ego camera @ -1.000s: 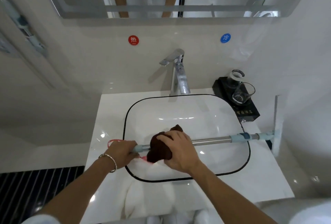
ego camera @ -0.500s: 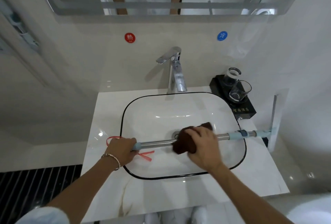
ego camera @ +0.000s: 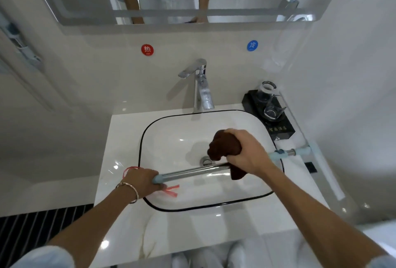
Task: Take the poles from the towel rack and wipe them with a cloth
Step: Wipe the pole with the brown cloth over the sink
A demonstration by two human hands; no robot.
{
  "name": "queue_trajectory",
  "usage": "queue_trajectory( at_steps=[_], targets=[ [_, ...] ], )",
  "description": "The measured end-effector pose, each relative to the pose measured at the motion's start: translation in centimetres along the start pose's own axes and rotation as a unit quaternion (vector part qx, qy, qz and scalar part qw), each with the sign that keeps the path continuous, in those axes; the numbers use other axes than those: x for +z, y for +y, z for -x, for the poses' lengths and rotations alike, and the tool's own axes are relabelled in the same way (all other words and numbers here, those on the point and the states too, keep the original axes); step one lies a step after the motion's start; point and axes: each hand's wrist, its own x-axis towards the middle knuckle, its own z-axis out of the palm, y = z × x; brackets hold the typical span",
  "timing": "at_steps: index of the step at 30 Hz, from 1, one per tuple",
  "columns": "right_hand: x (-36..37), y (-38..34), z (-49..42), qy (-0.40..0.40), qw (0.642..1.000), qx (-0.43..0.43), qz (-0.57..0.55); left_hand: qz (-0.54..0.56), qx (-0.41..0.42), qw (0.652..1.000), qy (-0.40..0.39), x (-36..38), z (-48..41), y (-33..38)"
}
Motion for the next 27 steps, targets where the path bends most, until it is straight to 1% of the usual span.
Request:
queue_trajectory(
  at_steps=[4, 7, 8, 12, 16, 19, 24, 25, 27],
  targets=[
    [-5.9, 7.0, 0.2, 0.062, 0.994, 0.038, 0.079, -0.023, 0.009, 0.999, -0.028, -0.1, -0.6, 0.1],
    [-7.9, 11.3, 1.2, 0.056, 0.988, 0.106, 0.097, 0.006, 0.016, 0.998, -0.066, 0.4, -0.7, -0.3],
    [-7.8, 12.4, 1.6, 0.047, 0.987, 0.114, 0.1, 0.018, 0.013, 0.997, -0.073, 0.5, -0.7, -0.4],
    [-6.4, 14.6, 1.2, 0.021, 0.986, 0.09, 0.139, 0.038, -0.003, 0.996, -0.077, 0.4, -0.9, -0.3],
    [-4.8, 12.7, 1.2, -0.003, 0.989, 0.037, 0.141, 0.048, -0.011, 0.995, -0.087, 0.4, -1.1, -0.9],
    [-2.9, 11.5, 2.0, 0.015, 0.983, 0.009, 0.183, 0.046, -0.015, 0.995, -0.092, 0.4, -1.2, -0.9],
    [-2.2, 9.6, 1.7, -0.022, 0.974, -0.002, 0.226, 0.043, -0.004, 0.997, -0.059, 0.2, -1.2, -0.8],
    [-2.1, 9.3, 1.7, -0.026, 0.972, -0.002, 0.232, 0.045, -0.002, 0.998, -0.032, 0.3, -1.2, -1.0],
    [-2.0, 8.9, 1.8, -0.033, 0.972, 0.013, 0.232, 0.058, 0.001, 0.997, 0.058, 0.5, -1.1, -1.0]
  ],
)
